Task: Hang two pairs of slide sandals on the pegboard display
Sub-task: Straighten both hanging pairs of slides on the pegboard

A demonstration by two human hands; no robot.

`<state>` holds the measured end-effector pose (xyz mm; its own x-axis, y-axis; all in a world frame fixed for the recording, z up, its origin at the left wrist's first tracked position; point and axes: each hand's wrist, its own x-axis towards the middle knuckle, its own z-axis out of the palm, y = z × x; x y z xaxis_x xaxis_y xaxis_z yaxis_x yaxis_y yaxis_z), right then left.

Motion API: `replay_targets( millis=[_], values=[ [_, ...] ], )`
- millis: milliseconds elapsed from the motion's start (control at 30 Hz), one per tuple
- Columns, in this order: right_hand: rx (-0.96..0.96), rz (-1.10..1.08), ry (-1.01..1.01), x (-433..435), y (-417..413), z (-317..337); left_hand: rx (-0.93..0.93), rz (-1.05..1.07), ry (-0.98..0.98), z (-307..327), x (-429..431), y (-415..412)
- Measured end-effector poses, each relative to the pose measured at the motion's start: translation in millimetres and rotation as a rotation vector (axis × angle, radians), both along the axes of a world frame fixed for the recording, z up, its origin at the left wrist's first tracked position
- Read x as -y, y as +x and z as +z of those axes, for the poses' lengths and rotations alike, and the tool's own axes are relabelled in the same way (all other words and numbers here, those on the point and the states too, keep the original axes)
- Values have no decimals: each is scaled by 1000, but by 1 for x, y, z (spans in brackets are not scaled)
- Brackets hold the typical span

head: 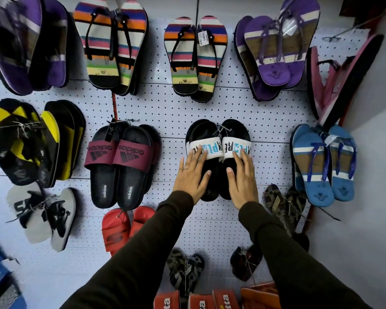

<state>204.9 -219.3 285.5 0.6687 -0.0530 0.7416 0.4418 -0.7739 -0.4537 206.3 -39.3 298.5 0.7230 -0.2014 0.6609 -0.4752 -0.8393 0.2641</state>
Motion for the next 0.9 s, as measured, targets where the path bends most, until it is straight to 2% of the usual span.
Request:
replay_targets(
  millis=[200, 333, 433, 600, 800, 900],
  values=[
    [144, 148, 30, -83, -2, 2, 212, 200, -154, -4, -77, -14],
    [97, 292, -12, -156, -2, 4, 228, 363, -297, -5, -143, -22],
    [73, 369, -110, -204, -1, 2, 218, 438, -318, -9, -189, -25],
    [75, 335, -326, -246, 6, -11, 159, 369, -211, -23, -239, -18],
    [-41, 215, -386, -251, 21, -23, -38, 290, -147, -26, -250, 9],
    [-71, 192, -394, -252, 23, -25, -62, 289, -138, -28, -250, 13]
  ],
)
